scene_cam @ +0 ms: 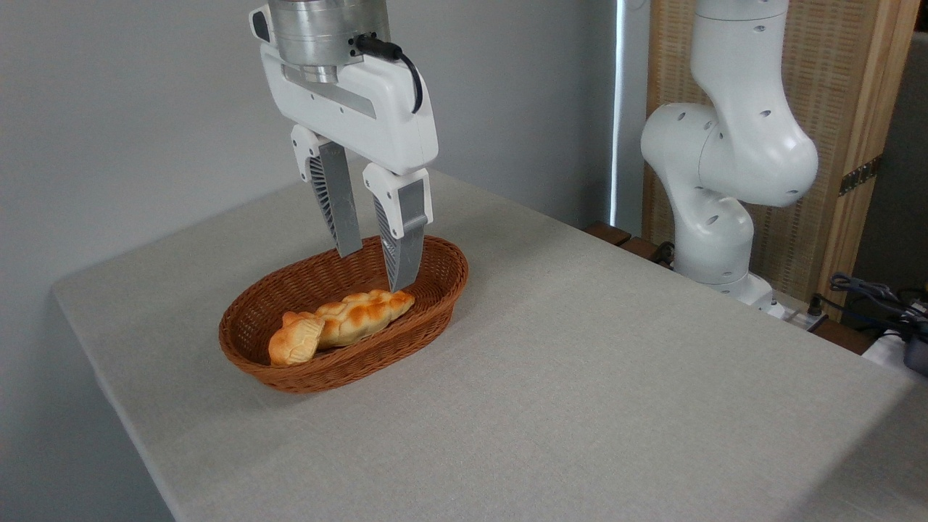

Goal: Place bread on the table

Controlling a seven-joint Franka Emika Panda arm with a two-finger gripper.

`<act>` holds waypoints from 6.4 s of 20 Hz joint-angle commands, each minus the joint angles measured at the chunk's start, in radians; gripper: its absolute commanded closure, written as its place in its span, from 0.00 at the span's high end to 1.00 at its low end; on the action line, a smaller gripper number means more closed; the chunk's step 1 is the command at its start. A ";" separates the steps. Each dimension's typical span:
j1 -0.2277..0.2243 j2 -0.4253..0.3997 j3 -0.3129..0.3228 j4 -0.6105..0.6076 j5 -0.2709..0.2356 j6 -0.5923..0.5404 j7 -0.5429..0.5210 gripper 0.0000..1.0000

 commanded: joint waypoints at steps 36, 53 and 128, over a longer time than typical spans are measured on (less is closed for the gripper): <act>-0.072 0.027 -0.218 -0.337 0.019 0.563 0.102 1.00; -0.073 0.081 -0.217 -0.340 0.200 0.570 0.202 1.00; -0.044 0.177 0.013 -0.099 0.017 0.297 0.153 0.58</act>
